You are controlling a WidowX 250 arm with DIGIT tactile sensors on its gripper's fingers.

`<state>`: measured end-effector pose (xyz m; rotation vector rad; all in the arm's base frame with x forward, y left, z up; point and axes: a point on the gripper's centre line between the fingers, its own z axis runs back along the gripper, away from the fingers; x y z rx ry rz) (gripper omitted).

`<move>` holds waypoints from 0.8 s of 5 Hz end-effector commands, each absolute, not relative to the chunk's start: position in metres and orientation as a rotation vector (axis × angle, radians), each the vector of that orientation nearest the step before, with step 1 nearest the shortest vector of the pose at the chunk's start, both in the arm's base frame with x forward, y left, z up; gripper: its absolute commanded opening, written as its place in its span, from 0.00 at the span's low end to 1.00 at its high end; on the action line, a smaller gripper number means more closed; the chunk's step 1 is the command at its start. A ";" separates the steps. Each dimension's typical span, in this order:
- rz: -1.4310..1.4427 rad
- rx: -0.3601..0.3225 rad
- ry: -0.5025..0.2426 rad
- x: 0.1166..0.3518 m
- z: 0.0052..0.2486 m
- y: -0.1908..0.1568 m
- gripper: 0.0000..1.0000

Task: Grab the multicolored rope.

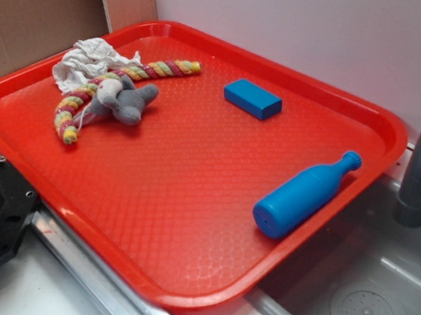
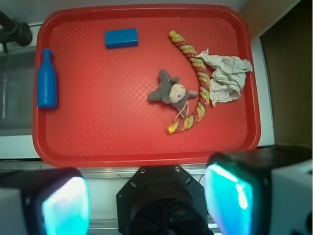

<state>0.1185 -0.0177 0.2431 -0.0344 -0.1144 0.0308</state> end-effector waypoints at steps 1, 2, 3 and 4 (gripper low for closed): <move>0.031 -0.034 -0.114 0.118 0.243 -0.018 1.00; 0.282 -0.033 -0.080 0.128 0.193 0.032 1.00; 0.495 0.007 -0.067 0.120 0.144 0.085 1.00; 0.585 0.018 -0.101 0.123 0.101 0.109 1.00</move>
